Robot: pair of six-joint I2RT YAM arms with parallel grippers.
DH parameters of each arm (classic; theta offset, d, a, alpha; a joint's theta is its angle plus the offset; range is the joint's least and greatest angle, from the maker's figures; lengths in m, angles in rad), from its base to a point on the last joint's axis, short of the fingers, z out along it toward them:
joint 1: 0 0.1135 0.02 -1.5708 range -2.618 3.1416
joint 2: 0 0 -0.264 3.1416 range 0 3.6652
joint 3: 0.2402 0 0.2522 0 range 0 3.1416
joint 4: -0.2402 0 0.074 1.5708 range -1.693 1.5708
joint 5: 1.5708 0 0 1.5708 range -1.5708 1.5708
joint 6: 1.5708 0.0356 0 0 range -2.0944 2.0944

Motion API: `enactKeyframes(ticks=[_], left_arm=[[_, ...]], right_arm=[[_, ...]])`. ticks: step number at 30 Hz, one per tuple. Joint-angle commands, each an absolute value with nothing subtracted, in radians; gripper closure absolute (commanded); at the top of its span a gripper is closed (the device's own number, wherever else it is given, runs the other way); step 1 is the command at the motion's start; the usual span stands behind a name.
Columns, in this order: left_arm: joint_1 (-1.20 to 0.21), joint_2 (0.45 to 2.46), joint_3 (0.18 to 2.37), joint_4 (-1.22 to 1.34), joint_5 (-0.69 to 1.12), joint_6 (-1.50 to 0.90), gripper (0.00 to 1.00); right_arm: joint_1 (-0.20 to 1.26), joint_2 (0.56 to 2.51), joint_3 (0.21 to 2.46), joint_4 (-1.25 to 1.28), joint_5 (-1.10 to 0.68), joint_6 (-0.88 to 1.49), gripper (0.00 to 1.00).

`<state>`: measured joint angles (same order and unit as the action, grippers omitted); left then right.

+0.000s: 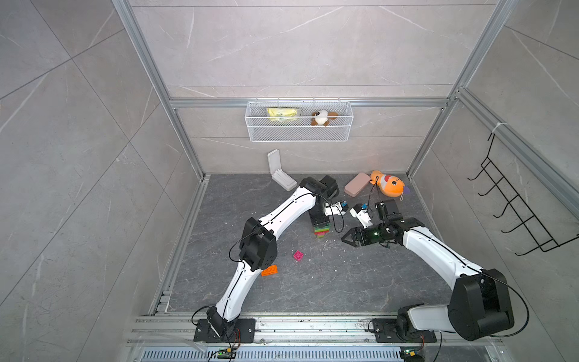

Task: Assemble a carrot with lego
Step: Assemble the lego brick with the lego brick.

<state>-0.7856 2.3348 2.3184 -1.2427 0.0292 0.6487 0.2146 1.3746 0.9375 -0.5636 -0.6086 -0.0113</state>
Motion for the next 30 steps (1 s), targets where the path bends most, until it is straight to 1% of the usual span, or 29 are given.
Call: enactKeyframes(ticks=[1,8,14,19,24,30], left_arm=[[-0.777,2.437,2.269,-1.341,0.015,0.642,0.89],[-0.765,2.449,2.297,-1.351,0.022,0.656,0.85],[-0.764,2.396,2.308,-1.303,0.061,0.649,0.75],[-0.765,2.339,2.307,-1.248,0.101,0.657,0.64],[-0.765,2.299,2.304,-1.230,0.098,0.654,0.53],[-0.764,2.289,2.304,-1.218,0.082,0.635,0.48]], right_arm=[[0.212,1.381,0.933,-0.565,-0.604,-0.001,0.29],[0.211,1.363,0.933,-0.577,-0.592,-0.001,0.29],[0.209,1.368,0.935,-0.580,-0.593,-0.001,0.29],[0.209,1.373,0.936,-0.576,-0.592,-0.001,0.29],[0.210,1.373,0.937,-0.578,-0.592,-0.003,0.29],[0.209,1.371,0.938,-0.578,-0.595,-0.002,0.29]])
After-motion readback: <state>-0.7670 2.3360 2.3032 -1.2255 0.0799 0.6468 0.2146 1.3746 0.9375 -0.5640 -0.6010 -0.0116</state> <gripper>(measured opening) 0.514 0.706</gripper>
